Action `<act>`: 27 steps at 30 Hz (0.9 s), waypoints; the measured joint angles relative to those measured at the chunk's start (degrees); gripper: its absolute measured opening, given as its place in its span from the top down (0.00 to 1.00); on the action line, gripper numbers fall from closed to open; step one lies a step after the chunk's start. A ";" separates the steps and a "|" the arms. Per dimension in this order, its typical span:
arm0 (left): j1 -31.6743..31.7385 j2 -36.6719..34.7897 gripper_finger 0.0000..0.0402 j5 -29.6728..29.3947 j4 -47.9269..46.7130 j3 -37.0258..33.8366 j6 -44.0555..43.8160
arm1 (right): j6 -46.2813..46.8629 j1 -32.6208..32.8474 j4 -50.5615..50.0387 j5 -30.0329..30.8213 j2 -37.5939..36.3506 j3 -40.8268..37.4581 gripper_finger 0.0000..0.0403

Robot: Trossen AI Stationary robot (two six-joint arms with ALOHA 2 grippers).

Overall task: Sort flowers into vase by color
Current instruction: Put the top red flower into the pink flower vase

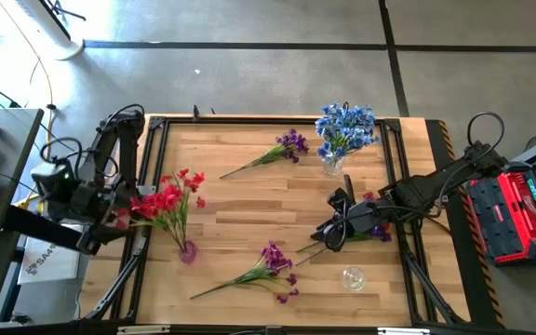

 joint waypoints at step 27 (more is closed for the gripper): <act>15.02 4.75 0.24 0.58 -17.19 2.53 9.21 | 0.24 1.53 -1.30 0.29 0.00 0.00 0.52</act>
